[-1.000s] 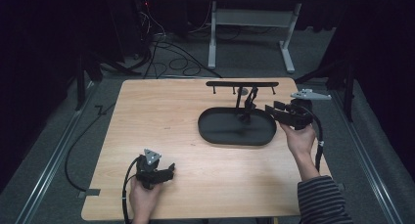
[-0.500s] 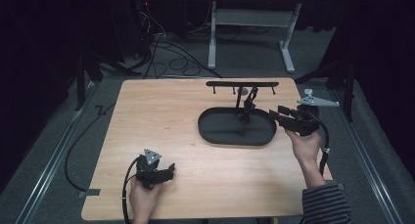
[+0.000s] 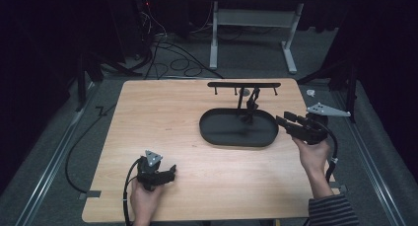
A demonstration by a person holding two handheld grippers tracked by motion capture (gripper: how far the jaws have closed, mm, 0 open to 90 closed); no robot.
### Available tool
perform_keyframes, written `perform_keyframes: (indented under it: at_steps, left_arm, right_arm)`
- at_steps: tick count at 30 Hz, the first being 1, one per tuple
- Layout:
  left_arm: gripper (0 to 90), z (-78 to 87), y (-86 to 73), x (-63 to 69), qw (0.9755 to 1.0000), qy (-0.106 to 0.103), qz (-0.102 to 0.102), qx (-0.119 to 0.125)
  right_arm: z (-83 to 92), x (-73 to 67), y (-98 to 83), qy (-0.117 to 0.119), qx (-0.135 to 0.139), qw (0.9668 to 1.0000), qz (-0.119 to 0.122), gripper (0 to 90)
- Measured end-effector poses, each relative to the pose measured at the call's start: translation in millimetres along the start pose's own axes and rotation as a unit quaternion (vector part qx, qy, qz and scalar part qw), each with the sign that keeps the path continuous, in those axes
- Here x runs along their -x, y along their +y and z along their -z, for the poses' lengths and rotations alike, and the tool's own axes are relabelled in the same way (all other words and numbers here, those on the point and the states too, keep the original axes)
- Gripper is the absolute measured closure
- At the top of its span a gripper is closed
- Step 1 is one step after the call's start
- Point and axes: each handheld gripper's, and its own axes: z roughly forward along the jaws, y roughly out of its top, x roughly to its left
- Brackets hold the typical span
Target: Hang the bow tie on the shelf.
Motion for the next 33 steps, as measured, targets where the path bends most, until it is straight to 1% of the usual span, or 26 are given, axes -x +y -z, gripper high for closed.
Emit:
perform_keyframes:
  at_steps: [8,21,33]
  left_arm:
    - [18.4,0.0,0.0,0.0,1.0,0.0,0.0,0.0]
    - [18.4,0.0,0.0,0.1,1.0,0.0,0.0,0.0]
    - [18.4,0.0,0.0,0.1,1.0,0.0,0.0,0.0]
  right_arm:
    - [9.3,-0.1,-5.1,0.004,0.004,1.0,-0.003,57.5]
    - [19.4,0.7,-12.2,0.011,0.006,0.9999,-0.006,57.3]
    - [29.0,-2.7,-20.9,0.017,0.011,0.9998,-0.008,57.2]
